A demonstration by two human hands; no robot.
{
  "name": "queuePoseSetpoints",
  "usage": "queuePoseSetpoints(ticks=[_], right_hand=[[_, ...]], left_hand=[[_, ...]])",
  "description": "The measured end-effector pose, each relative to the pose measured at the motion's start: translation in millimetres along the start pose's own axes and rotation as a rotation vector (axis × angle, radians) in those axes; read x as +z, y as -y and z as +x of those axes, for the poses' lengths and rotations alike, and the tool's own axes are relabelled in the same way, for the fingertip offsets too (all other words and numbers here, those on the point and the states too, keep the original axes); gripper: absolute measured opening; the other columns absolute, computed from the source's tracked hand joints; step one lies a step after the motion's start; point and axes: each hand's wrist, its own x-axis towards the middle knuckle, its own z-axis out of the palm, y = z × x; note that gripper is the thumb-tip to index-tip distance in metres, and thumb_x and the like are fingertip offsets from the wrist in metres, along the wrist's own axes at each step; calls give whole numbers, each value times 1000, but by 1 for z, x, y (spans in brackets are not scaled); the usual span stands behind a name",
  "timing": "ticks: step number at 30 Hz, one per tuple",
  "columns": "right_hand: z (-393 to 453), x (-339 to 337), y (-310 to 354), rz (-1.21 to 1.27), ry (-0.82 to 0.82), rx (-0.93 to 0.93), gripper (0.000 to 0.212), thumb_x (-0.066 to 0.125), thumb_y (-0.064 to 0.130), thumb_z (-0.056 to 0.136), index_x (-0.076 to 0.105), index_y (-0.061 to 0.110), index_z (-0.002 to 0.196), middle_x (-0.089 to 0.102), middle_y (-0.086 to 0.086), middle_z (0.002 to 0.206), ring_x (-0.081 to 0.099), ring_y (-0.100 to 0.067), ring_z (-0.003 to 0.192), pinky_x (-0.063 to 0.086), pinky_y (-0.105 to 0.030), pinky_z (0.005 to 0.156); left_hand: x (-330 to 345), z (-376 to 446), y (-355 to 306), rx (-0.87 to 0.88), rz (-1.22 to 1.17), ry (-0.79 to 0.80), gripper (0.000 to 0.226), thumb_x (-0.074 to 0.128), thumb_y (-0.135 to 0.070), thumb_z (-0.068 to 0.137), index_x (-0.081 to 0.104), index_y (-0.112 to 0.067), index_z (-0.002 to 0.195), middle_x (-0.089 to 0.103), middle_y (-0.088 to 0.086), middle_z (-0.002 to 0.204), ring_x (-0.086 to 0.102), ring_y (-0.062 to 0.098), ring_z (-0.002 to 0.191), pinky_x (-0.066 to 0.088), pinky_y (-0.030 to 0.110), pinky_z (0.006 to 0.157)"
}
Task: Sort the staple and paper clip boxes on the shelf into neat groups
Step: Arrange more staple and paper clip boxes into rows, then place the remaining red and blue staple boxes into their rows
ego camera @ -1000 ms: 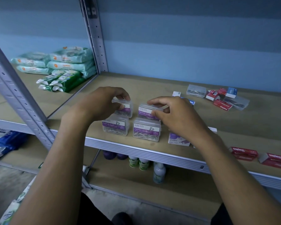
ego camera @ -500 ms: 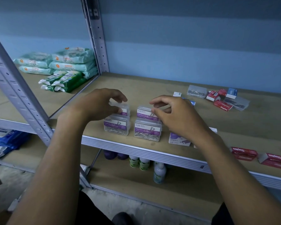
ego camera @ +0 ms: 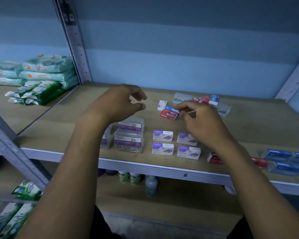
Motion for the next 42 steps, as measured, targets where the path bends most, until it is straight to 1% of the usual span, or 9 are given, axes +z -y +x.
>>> queuePoseSetpoints(ticks=[4,7,10,19,25,28,34,37,42], right_hand=[[-2,-24,-38,-97,-61,88,31,55,10,95,74,28,111,72,12,110,60,10,83,37,3,73],[-5,-37,-56,-130,-67,185,33,54,10,93,74,28,111,73,8,112,65,-3,88,43,-13,81],[-3,-44,-67,-155,-78,240,30,55,16,92,74,30,111,72,8,114,67,-10,98,47,-19,88],[27,-46,-74,-268,62,251,33,55,18,92,71,34,117,62,-2,128,58,-19,105,41,-24,84],[36,-42,-79,-322,146,272,43,51,14,94,63,28,134,60,-2,138,57,-24,122,48,-35,102],[38,-43,-82,-375,198,288,47,48,13,93,59,24,138,59,-3,141,55,-26,125,48,-35,101],[36,-43,-81,-408,169,293,39,58,16,92,69,27,128,64,-3,133,56,-25,121,47,-32,96],[34,-45,-80,-403,113,286,26,65,19,90,76,27,112,70,-2,124,60,-24,116,49,-31,97],[30,-47,-78,-385,93,274,11,70,23,89,74,28,80,74,7,98,65,-18,97,50,-27,80]], left_hand=[[25,16,-24,48,-19,47,27,71,-37,84,66,-32,110,64,-13,112,60,7,94,44,20,78],[40,23,-38,83,2,79,31,72,-33,84,66,-28,114,64,-11,114,55,4,94,41,17,75],[52,31,-46,69,36,133,30,70,-33,84,65,-29,114,63,-9,117,54,7,96,38,19,78],[82,53,-61,36,163,273,40,64,-35,87,59,-29,126,51,-3,132,49,16,120,38,25,92],[88,64,-62,28,223,313,45,63,-37,89,54,-29,132,48,-1,138,46,18,124,33,24,90],[90,66,-62,30,270,325,44,63,-33,90,54,-29,133,47,1,141,46,20,126,33,24,91],[92,66,-59,43,224,282,37,73,-29,82,65,-32,118,55,-3,132,50,17,119,35,22,88],[92,64,-60,32,148,273,31,79,-26,77,70,-32,106,62,-8,122,53,10,107,37,20,82],[89,59,-60,59,132,303,30,78,-23,79,72,-31,107,65,-9,119,55,8,106,37,17,80]])
